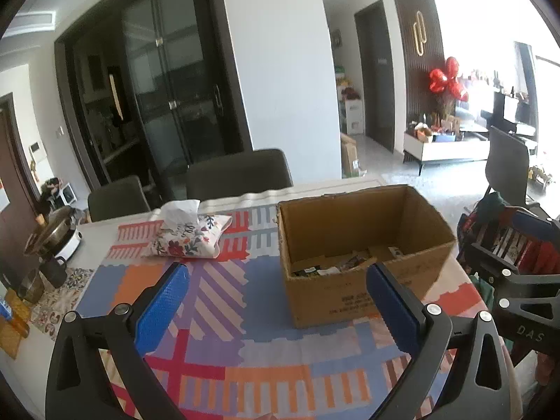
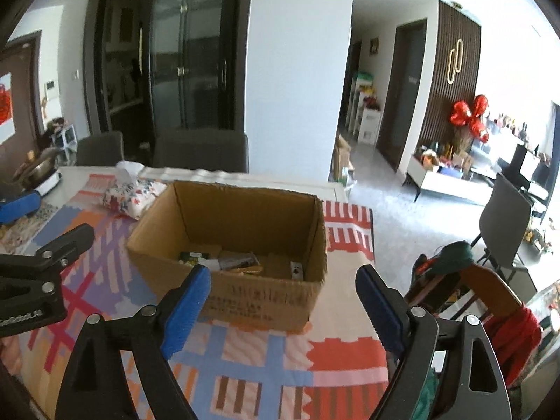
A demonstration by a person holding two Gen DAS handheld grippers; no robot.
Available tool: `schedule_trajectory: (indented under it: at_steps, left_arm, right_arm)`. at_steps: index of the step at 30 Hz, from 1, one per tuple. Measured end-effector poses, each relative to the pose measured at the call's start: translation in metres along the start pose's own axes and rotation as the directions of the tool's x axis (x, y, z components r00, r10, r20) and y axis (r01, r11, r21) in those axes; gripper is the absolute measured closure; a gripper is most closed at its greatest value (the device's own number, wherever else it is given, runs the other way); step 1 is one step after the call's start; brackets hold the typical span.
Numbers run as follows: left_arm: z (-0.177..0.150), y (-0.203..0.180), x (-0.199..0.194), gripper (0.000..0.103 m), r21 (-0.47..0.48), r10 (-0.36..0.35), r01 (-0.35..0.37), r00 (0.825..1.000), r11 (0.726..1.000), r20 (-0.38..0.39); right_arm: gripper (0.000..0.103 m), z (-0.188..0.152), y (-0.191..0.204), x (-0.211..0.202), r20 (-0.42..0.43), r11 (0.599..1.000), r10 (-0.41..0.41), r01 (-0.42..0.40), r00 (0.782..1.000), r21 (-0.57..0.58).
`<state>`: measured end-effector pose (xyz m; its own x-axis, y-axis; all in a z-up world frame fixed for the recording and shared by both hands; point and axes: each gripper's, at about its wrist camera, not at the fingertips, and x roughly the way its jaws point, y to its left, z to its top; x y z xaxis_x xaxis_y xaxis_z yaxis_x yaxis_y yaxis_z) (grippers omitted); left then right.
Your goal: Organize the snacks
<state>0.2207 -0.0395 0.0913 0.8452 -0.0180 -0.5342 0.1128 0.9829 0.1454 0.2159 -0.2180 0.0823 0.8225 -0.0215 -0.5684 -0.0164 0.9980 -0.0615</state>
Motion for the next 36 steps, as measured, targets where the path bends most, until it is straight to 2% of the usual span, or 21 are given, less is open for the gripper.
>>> schedule_trajectory:
  at_steps: [8,10,16,20,25,30,36]
  left_arm:
    - [-0.033,-0.002,-0.054,0.000,-0.039,-0.023,0.026,0.998,0.999,0.064]
    - [-0.041,-0.002,-0.063,0.000,-0.046,-0.021,0.025,0.997,0.999,0.073]
    - [-0.063,-0.005,-0.088,0.000,-0.055,-0.031,0.036,0.995,0.998,0.093]
    - [-0.080,-0.005,-0.107,0.000,-0.061,-0.004,0.012,0.992,0.998,0.126]
    - [-0.096,-0.003,-0.119,0.000,-0.071,-0.010,0.019,0.991,0.997,0.133]
    - [-0.110,-0.001,-0.127,0.000,-0.084,-0.014,0.026,0.990,0.996,0.139]
    - [-0.118,-0.004,-0.135,0.000,-0.072,0.009,0.004,0.984,0.997,0.179]
  right_arm:
    - [0.017,-0.036,-0.007,-0.060,0.082,0.998,0.001,-0.007,0.997,0.064]
    - [0.011,-0.045,-0.008,-0.072,0.100,0.997,-0.016,0.008,0.995,0.076]
    - [0.007,-0.068,-0.002,-0.107,0.181,0.997,-0.049,0.038,0.982,0.065]
    - [0.004,-0.080,0.004,-0.125,0.226,0.998,-0.057,0.047,0.973,0.049]
    - [0.002,-0.095,0.008,-0.140,0.241,0.998,-0.031,0.016,0.970,0.067]
    - [0.002,-0.107,0.011,-0.146,0.252,0.998,-0.037,0.021,0.967,0.065]
    - [0.002,-0.118,0.011,-0.147,0.246,0.997,-0.023,0.006,0.969,0.073]
